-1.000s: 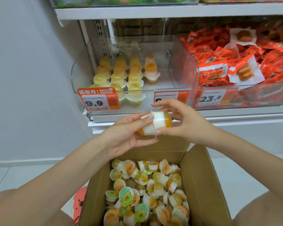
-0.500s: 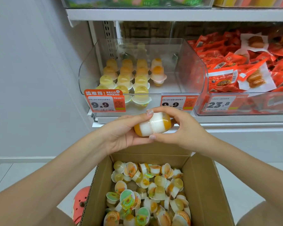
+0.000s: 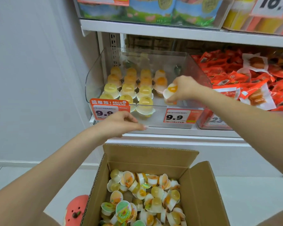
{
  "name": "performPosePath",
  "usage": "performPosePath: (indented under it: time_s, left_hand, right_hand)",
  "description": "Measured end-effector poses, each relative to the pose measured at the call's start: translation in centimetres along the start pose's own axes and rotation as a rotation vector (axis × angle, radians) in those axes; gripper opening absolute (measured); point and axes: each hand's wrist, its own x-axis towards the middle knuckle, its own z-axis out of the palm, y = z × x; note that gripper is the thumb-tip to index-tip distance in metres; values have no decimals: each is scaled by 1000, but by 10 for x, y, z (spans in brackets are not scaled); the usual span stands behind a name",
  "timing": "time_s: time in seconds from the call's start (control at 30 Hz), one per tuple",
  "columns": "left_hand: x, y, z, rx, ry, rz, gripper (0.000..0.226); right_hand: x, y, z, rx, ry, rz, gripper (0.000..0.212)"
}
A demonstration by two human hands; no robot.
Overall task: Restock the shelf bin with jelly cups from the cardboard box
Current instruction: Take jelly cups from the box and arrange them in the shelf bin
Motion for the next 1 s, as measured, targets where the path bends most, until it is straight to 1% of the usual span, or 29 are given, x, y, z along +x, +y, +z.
performPosePath:
  time_s: [0.07, 0.17, 0.23, 0.3, 0.43, 0.57, 0.73, 0.77, 0.8, 0.9, 0.93, 0.97, 1.0]
  left_hand:
    - [2, -1, -1, -15, -34, -1, 45]
    - [6, -3, -3, 15, -13, 29, 46]
    - [7, -4, -2, 19, -29, 33, 47]
    - [8, -5, -1, 26, -45, 32, 47]
    - [8, -3, 0, 12, -29, 39, 47]
    - [6, -4, 2, 12, -34, 37, 48]
    - [7, -7, 2, 23, -34, 37, 48]
    - [8, -10, 3, 38, -37, 39, 49]
    - [9, -14, 4, 61, -36, 43, 48]
    - [10, -29, 9, 145, -30, 37, 40]
    - [10, -35, 14, 175, -37, 33, 35]
    - [11, -42, 19, 212, -49, 33, 30]
    - [11, -51, 27, 259, -63, 38, 25]
  right_hand:
    - [12, 4, 23, 22, -40, -12, 46]
    - [18, 3, 34, 131, -12, -23, 41]
    - [20, 3, 37, 168, 0, -44, 40]
    - [20, 4, 39, 217, 8, -59, 44]
    - [18, 4, 37, 309, 18, -86, 55]
    - [18, 4, 36, 367, 47, -95, 70]
    - [18, 6, 37, 362, 29, -89, 72]
    - [16, 6, 33, 380, 54, -84, 70]
    - [11, 6, 29, 404, 128, -92, 65]
    - [-23, 7, 16, 437, 518, -222, 32]
    - [-42, 6, 16, 420, 611, -284, 23]
    - [-63, 6, 20, 377, 658, -355, 17]
    - [-83, 6, 30, 313, 665, -436, 13]
